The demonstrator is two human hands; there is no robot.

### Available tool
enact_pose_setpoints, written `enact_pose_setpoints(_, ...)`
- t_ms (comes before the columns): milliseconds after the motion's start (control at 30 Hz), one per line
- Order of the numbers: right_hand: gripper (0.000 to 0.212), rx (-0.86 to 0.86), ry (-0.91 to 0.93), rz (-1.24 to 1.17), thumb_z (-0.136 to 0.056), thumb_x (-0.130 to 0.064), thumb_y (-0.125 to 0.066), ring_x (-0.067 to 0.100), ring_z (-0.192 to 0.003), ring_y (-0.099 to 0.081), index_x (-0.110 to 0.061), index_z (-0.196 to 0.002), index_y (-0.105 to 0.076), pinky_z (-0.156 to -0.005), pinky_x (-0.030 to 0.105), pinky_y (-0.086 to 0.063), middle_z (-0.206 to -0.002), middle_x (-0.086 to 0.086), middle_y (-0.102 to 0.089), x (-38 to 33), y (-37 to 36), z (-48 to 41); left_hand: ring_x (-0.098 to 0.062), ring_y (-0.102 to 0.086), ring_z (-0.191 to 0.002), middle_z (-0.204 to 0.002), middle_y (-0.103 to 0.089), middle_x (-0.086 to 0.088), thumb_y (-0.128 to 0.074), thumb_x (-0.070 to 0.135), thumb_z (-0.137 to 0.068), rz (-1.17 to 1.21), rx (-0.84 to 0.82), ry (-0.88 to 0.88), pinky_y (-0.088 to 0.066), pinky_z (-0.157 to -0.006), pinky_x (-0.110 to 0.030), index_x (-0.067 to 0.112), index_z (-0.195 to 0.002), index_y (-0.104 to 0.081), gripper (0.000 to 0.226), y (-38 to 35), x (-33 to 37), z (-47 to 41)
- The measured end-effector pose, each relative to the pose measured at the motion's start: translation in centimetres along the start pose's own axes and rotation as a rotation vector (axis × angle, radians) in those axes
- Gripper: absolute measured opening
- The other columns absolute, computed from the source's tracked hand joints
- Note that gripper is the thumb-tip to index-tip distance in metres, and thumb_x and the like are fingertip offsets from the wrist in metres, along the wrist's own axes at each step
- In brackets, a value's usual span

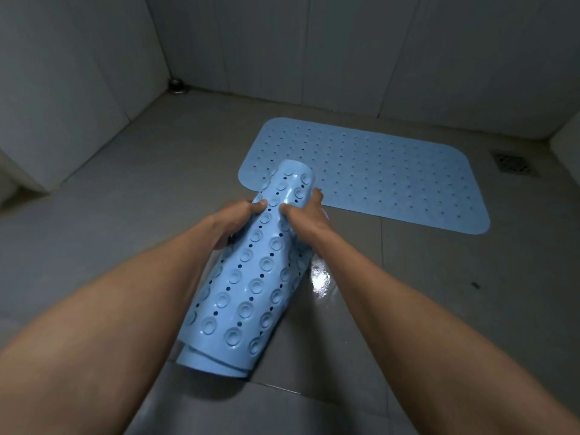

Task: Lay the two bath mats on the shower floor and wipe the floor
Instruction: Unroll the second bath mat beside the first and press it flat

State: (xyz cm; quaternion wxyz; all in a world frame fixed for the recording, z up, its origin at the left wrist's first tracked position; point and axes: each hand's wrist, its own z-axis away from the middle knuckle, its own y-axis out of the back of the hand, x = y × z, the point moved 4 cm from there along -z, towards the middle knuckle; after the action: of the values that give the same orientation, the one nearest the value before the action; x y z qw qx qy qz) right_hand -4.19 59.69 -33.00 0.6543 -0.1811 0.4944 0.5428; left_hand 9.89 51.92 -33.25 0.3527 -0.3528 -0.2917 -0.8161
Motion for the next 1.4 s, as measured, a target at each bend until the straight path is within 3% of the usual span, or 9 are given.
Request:
enact_pose_setpoints(200, 0.075, 0.006, 0.052, -0.153, -0.085, -0.034, -0.063, 0.021, -0.11, -0.061, -0.038, -0.149, -0.025, -0.096, 0.045, -0.05, -0.128, -0.007, -0.058, 1.6, 1.6, -0.5, -0.032, -0.073, -0.096, -0.105, -0.076, -0.01, -0.067, 0.056, -0.08, 0.007, -0.109, 0.034, -0.053, -0.096, -0.052, 0.017, -0.117, -0.07, 0.053, -1.2, 0.0, 0.0)
enact_pose_setpoints(333, 0.075, 0.032, 0.075, -0.268, -0.085, -0.03, -0.068, 0.022, -0.106, -0.066, -0.033, -0.148, -0.028, -0.094, 0.049, -0.054, -0.127, -0.003, -0.062, 2.0, 2.8, 0.0, -0.024, -0.075, -0.087, -0.094, -0.078, -0.004, -0.059, 0.052, -0.092, -0.015, -0.126, 0.002, -0.057, -0.08, -0.036, 0.017, -0.111, -0.071, 0.041, -2.1, 1.2, 1.0)
enact_pose_setpoints(500, 0.053, 0.05, 0.091, -0.253, -0.087, -0.02, -0.06, 0.02, -0.102, -0.067, -0.036, -0.133, -0.039, -0.091, 0.05, -0.056, -0.118, -0.007, -0.064, 2.7, 5.1, 0.7, -0.023, -0.062, -0.078, -0.094, -0.067, -0.002, -0.056, 0.05, -0.086, 0.016, -0.085, 0.044, -0.049, -0.075, -0.034, 0.018, -0.112, -0.07, 0.044, -4.8, 2.2, 2.4)
enact_pose_setpoints(600, 0.048, 0.074, 0.105, -0.204, -0.091, -0.008, -0.053, 0.021, -0.108, -0.064, -0.03, -0.132, -0.041, -0.096, 0.05, -0.053, -0.12, -0.003, -0.062, 3.9, 7.6, 1.4, -0.019, -0.056, -0.08, -0.099, -0.062, 0.0, -0.052, 0.034, -0.085, -0.001, -0.141, 0.038, -0.047, -0.073, -0.032, 0.025, -0.12, -0.068, 0.04, -7.5, 2.9, 3.3)
enact_pose_setpoints(733, 0.053, 0.062, 0.098, 0.02, -0.095, -0.018, -0.054, 0.024, -0.121, -0.058, -0.022, -0.146, -0.039, -0.104, 0.045, -0.048, -0.135, 0.001, -0.057, 5.5, 9.4, 2.3, -0.014, -0.056, -0.085, -0.106, -0.064, 0.005, -0.059, 0.024, -0.091, -0.089, -0.103, -0.024, -0.047, -0.069, -0.028, 0.034, -0.12, -0.063, 0.031, -10.0, 3.1, 3.8)
enact_pose_setpoints(933, 0.037, 0.216, 0.033, 0.257, -0.089, -0.023, -0.057, 0.026, -0.109, -0.061, -0.02, -0.126, -0.056, -0.085, 0.028, -0.045, -0.124, 0.005, -0.059, 7.2, 13.1, 3.6, -0.015, -0.063, -0.091, -0.102, -0.064, 0.0, -0.09, 0.032, -0.07, -0.127, -0.01, -0.044, -0.058, -0.074, -0.029, 0.015, -0.105, -0.058, 0.05, -12.4, 2.3, 3.0)
enact_pose_setpoints(1033, 0.057, 0.156, -0.002, 0.152, -0.073, -0.039, -0.052, 0.025, -0.109, -0.063, -0.024, -0.127, -0.058, -0.095, 0.038, -0.05, -0.12, -0.002, -0.066, 8.2, 13.5, 3.8, -0.018, -0.065, -0.086, -0.094, -0.065, -0.003, -0.087, 0.028, -0.075, -0.182, 0.013, -0.075, -0.06, -0.084, -0.035, 0.013, -0.083, -0.059, 0.033, -13.7, 2.3, 3.0)
enact_pose_setpoints(1200, 0.119, 0.082, -0.08, 0.19, -0.047, -0.079, -0.075, 0.027, -0.124, -0.056, -0.032, -0.147, -0.033, -0.1, 0.049, -0.049, -0.139, 0.0, -0.055, 11.5, 13.9, 2.5, -0.019, -0.06, -0.088, -0.113, -0.068, -0.005, -0.066, 0.016, -0.09, -0.414, 0.13, -0.175, -0.05, -0.082, -0.029, 0.016, -0.115, -0.073, 0.025, -13.8, 3.2, 3.6)
enact_pose_setpoints(1400, 0.077, 0.038, -0.016, 0.074, -0.072, -0.042, -0.082, 0.022, -0.117, -0.062, -0.019, -0.139, -0.05, -0.101, 0.047, -0.052, -0.133, 0.0, -0.063, 10.2, 14.0, 4.4, -0.025, -0.061, -0.092, -0.107, -0.063, -0.009, -0.071, 0.018, -0.089, -0.405, 0.111, -0.108, -0.057, -0.083, -0.039, 0.015, -0.109, -0.063, 0.022, -13.5, 1.5, 3.7)
